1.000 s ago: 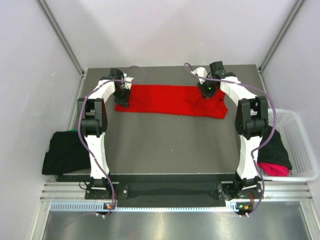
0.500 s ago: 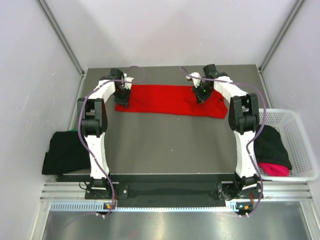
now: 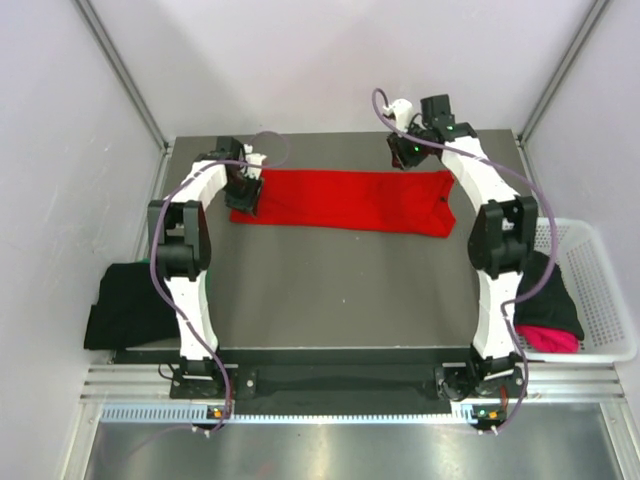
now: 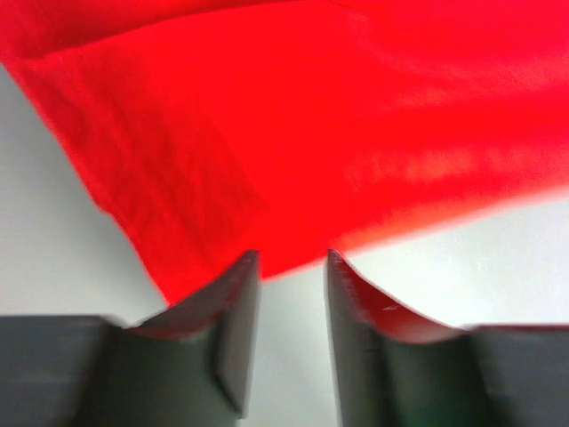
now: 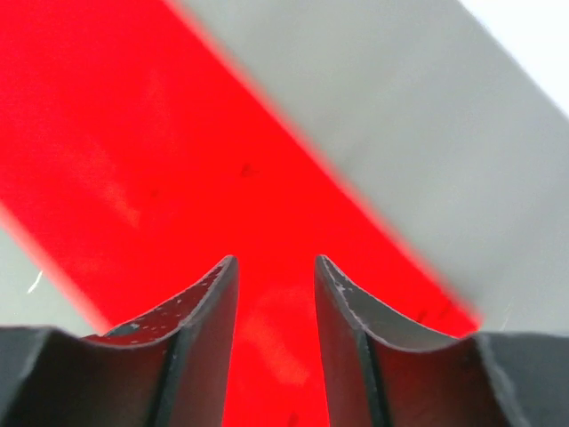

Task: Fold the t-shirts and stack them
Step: Fold the tshirt

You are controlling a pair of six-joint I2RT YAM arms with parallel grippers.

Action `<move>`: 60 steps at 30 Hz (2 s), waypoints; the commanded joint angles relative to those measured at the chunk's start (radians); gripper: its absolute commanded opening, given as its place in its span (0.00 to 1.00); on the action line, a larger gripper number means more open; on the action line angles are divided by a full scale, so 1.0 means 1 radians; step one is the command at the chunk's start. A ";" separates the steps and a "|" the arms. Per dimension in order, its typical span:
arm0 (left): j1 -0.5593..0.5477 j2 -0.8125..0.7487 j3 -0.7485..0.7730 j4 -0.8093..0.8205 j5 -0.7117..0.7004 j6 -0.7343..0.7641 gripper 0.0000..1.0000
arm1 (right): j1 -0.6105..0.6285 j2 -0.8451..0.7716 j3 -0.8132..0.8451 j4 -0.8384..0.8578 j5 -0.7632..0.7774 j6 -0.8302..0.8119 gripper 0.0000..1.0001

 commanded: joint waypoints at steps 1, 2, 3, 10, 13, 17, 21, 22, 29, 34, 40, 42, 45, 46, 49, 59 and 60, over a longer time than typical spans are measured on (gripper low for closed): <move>0.000 -0.169 -0.007 0.000 0.097 0.139 0.44 | -0.019 -0.217 -0.219 0.024 -0.007 -0.013 0.41; 0.000 -0.191 -0.015 -0.016 0.138 0.169 0.53 | -0.024 -0.262 -0.340 0.033 -0.012 -0.022 0.41; -0.002 -0.223 -0.019 -0.028 0.151 0.213 0.57 | -0.024 -0.347 -0.396 0.038 -0.013 -0.029 0.41; -0.022 -0.194 0.001 -0.184 0.044 0.578 0.68 | -0.024 -0.587 -0.660 -0.016 -0.108 -0.007 0.46; -0.022 -0.127 0.053 -0.195 -0.033 0.600 0.62 | -0.026 -0.636 -0.726 -0.034 -0.114 -0.001 0.47; -0.028 -0.048 0.065 -0.224 -0.079 0.681 0.59 | -0.024 -0.684 -0.772 -0.025 -0.093 -0.007 0.48; -0.032 -0.014 0.056 -0.209 -0.125 0.749 0.61 | -0.026 -0.696 -0.789 -0.021 -0.081 -0.010 0.48; -0.037 -0.008 0.057 -0.200 -0.141 0.758 0.61 | -0.024 -0.695 -0.793 -0.019 -0.084 -0.007 0.49; -0.045 0.067 0.080 -0.168 -0.184 0.763 0.61 | -0.026 -0.680 -0.807 -0.011 -0.094 -0.006 0.49; -0.058 0.108 0.087 -0.182 -0.240 0.764 0.42 | -0.026 -0.673 -0.810 -0.014 -0.085 -0.007 0.49; -0.095 0.035 0.015 -0.198 -0.271 0.740 0.00 | -0.026 -0.675 -0.800 -0.011 -0.041 0.002 0.49; -0.135 -0.023 -0.063 -0.218 -0.300 0.734 0.00 | -0.027 -0.681 -0.801 0.002 0.006 0.008 0.49; -0.198 -0.161 -0.171 -0.255 -0.325 0.729 0.00 | -0.042 -0.680 -0.783 -0.020 0.050 0.034 0.49; -0.215 -0.224 -0.195 -0.307 -0.332 0.724 0.00 | -0.048 -0.664 -0.772 -0.040 0.051 0.060 0.49; -0.278 -0.342 -0.278 -0.393 -0.331 0.678 0.00 | -0.104 -0.626 -0.770 -0.087 0.028 0.134 0.49; -0.543 -0.603 -0.515 -0.580 -0.242 0.459 0.00 | -0.268 -0.322 -0.623 -0.217 -0.136 0.206 0.54; -0.564 -0.616 -0.538 -0.588 -0.228 0.444 0.00 | -0.272 -0.302 -0.593 -0.225 -0.131 0.208 0.54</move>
